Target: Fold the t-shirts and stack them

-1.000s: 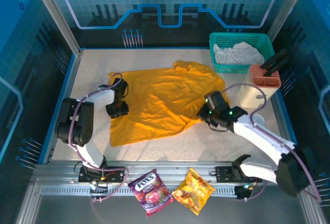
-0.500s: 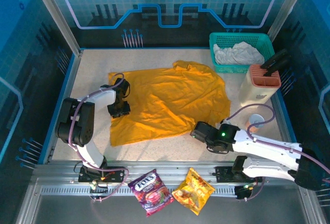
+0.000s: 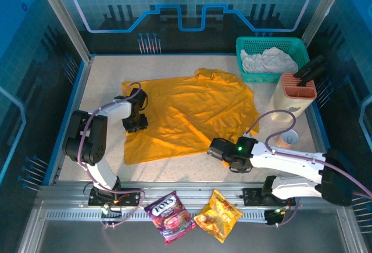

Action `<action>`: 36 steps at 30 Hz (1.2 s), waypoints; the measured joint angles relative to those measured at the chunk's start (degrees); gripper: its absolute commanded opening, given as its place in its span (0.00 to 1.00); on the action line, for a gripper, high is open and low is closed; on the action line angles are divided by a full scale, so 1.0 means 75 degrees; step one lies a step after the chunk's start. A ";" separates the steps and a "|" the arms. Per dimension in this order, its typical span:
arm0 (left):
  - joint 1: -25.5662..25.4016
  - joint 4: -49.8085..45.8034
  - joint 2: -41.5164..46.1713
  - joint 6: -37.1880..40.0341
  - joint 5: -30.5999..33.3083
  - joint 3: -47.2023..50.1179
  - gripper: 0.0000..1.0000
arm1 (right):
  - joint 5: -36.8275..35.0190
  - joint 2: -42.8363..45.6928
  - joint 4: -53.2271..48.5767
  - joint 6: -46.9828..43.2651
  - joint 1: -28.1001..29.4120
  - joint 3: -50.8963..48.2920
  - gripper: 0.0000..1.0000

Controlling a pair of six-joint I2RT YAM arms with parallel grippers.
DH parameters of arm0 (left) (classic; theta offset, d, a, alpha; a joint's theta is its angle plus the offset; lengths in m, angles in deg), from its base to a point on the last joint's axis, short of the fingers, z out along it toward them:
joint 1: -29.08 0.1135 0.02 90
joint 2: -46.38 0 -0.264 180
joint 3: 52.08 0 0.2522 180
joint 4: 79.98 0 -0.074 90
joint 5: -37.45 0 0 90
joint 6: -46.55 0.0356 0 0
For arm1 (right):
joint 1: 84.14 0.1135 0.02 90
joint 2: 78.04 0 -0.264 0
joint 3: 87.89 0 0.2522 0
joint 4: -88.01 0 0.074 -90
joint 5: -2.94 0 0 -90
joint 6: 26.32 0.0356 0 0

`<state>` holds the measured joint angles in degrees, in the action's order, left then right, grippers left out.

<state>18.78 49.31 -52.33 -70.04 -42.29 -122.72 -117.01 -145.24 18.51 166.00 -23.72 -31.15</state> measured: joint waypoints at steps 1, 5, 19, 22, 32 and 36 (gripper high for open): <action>0.0000 -0.0009 -0.0020 0.0000 0.0009 -0.0023 0.36 | 0.0029 0.0102 0.0041 -0.0338 -0.0169 0.0000 0.46; -0.0015 -0.0064 -0.0122 -0.0006 0.0114 -0.0152 0.36 | 0.0574 0.0475 0.0796 -0.1920 -0.1536 -0.0321 0.21; -0.0050 -0.0114 -0.0379 -0.0076 0.0411 -0.0411 0.36 | 0.2605 -0.0431 0.3366 -0.4578 -0.4567 -0.1690 0.00; -0.0050 -0.0114 -0.0440 -0.0108 0.0460 -0.0484 0.36 | 0.2559 -0.0431 0.3413 -0.4342 -0.4540 -0.1690 0.00; 0.0035 -0.0096 -0.0469 -0.0122 0.0367 -0.0513 0.36 | 0.2017 0.0933 0.1795 -0.1504 -0.3622 -0.2270 0.00; 0.0093 -0.0067 -0.0469 -0.0119 0.0268 -0.0513 0.37 | 0.1935 0.1926 0.1288 -0.0411 -0.3238 -0.2690 0.00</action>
<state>19.48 48.80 -55.85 -70.93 -40.28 -126.57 -102.50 -130.79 28.17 162.92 -48.00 -51.32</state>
